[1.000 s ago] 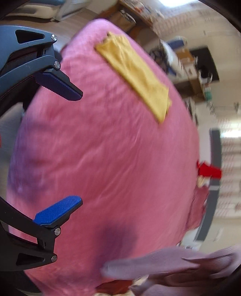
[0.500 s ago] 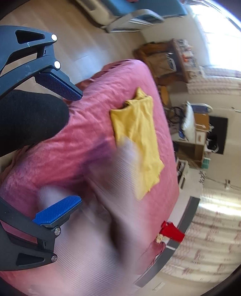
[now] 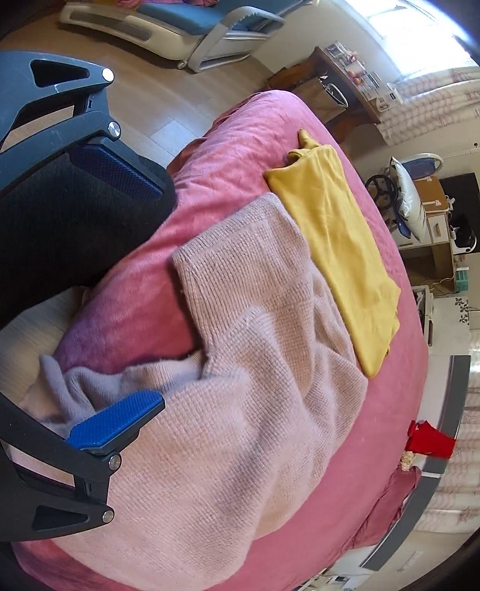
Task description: Fold clothes
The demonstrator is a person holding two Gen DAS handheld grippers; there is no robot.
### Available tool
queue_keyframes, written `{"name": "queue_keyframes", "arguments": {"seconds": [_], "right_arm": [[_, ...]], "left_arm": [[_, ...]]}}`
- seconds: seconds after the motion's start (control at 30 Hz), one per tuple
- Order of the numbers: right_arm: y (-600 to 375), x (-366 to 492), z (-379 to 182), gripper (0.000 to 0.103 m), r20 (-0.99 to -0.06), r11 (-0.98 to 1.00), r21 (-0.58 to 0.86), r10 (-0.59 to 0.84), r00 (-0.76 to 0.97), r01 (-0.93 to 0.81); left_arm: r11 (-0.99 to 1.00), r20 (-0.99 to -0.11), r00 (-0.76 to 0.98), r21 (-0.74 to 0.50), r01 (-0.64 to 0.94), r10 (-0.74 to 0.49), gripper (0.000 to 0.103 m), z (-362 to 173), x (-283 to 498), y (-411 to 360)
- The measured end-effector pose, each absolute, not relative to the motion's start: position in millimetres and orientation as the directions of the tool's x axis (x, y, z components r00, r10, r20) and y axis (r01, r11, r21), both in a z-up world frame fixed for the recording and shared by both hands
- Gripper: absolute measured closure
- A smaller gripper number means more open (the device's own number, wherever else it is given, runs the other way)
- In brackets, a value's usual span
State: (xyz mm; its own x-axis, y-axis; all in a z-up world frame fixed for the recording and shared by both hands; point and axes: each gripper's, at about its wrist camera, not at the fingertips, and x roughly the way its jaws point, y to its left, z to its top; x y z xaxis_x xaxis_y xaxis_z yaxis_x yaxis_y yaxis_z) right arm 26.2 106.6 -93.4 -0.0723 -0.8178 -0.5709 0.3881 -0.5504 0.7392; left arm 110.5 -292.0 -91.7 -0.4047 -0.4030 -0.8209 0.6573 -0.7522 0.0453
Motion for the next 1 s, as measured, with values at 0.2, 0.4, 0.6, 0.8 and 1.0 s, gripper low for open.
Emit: {"name": "queue_keyframes", "arguments": {"seconds": [0.2, 0.4, 0.6, 0.8, 1.0], "right_arm": [[-6.1, -30.5, -105.1, 0.051, -0.761, -0.597, 0.534, -0.649, 0.031, 0.598], [2.0, -75.2, -157.8, 0.093, -0.332, -0.323, 0.943, -0.93, 0.156, 0.081], [62.9, -94.8, -137.5, 0.094, 0.195, 0.199, 0.972, -0.98, -0.044, -0.126], [109.1, -124.7, -92.2, 0.094, 0.383, 0.362, 0.924, -0.872, -0.305, 0.123], [252.5, -105.4, -120.3, 0.068, 0.003, -0.037, 0.998, -0.762, -0.648, 0.049]], "left_arm": [[-0.721, -0.806, -0.396, 0.053, 0.691, -0.439, 0.0, -78.6, 126.5, -300.3], [-0.687, -0.811, -0.374, 0.046, 0.725, -0.449, 0.0, -75.1, 139.2, -311.3], [-0.7, -0.812, -0.377, 0.053, 0.712, -0.445, 0.0, -74.2, 127.5, -307.2], [-0.748, -0.81, -0.4, 0.07, 0.66, -0.429, 0.0, -78.3, 106.8, -291.3], [-0.792, -0.823, -0.414, 0.069, 0.606, -0.389, 0.0, -88.4, 84.5, -275.0]]}}
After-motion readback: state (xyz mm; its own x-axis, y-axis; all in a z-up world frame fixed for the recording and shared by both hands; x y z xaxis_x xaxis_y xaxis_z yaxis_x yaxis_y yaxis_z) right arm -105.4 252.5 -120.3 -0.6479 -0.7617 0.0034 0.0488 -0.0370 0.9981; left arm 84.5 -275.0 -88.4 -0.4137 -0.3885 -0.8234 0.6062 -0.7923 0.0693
